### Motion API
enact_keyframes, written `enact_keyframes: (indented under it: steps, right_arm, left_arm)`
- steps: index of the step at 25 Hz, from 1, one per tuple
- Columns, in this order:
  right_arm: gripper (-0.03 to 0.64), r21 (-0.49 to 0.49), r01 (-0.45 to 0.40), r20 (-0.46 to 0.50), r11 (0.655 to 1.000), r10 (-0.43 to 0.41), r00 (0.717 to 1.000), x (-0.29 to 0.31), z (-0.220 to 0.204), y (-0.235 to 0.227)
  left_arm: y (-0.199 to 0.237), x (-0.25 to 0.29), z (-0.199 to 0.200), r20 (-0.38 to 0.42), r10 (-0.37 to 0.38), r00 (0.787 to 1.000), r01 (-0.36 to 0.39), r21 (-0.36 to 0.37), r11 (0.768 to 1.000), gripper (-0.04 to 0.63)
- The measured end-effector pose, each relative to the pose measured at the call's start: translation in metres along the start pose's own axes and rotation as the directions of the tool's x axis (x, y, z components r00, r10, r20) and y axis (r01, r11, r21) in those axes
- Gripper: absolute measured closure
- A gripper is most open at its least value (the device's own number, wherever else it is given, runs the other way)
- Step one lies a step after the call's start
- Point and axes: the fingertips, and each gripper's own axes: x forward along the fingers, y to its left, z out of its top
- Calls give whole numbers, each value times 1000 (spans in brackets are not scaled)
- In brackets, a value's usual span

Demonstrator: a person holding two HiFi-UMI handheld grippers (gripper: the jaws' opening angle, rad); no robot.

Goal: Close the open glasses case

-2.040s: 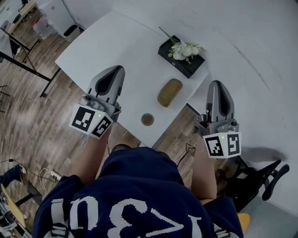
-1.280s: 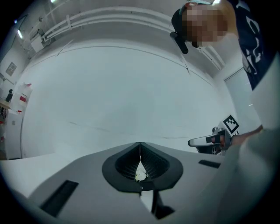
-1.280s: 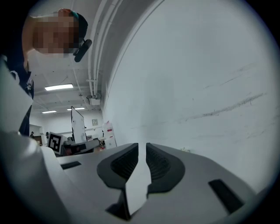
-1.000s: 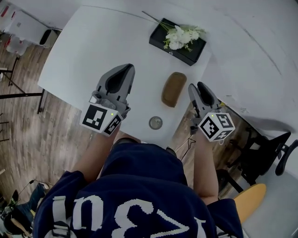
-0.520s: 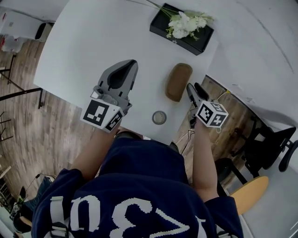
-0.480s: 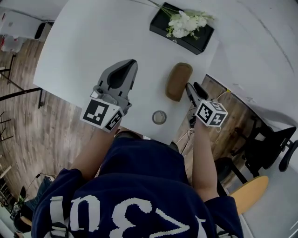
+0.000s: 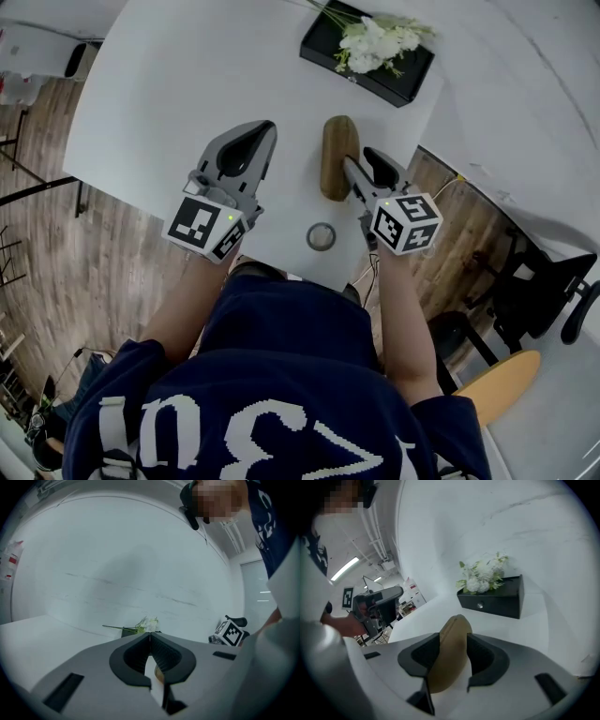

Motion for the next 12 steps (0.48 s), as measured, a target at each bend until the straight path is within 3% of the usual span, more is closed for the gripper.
enact_keyframes:
  steps: [8, 12]
  right_arm:
    - [417, -303, -28, -69, 953, 8, 998, 32, 0, 58]
    - [411, -303, -126, -100, 945, 100, 990, 38, -3, 86]
  left_arm:
    - [15, -2, -35, -79, -2, 997, -1, -48, 999, 581]
    - [20, -9, -48, -106, 1, 994, -6, -45, 999, 581]
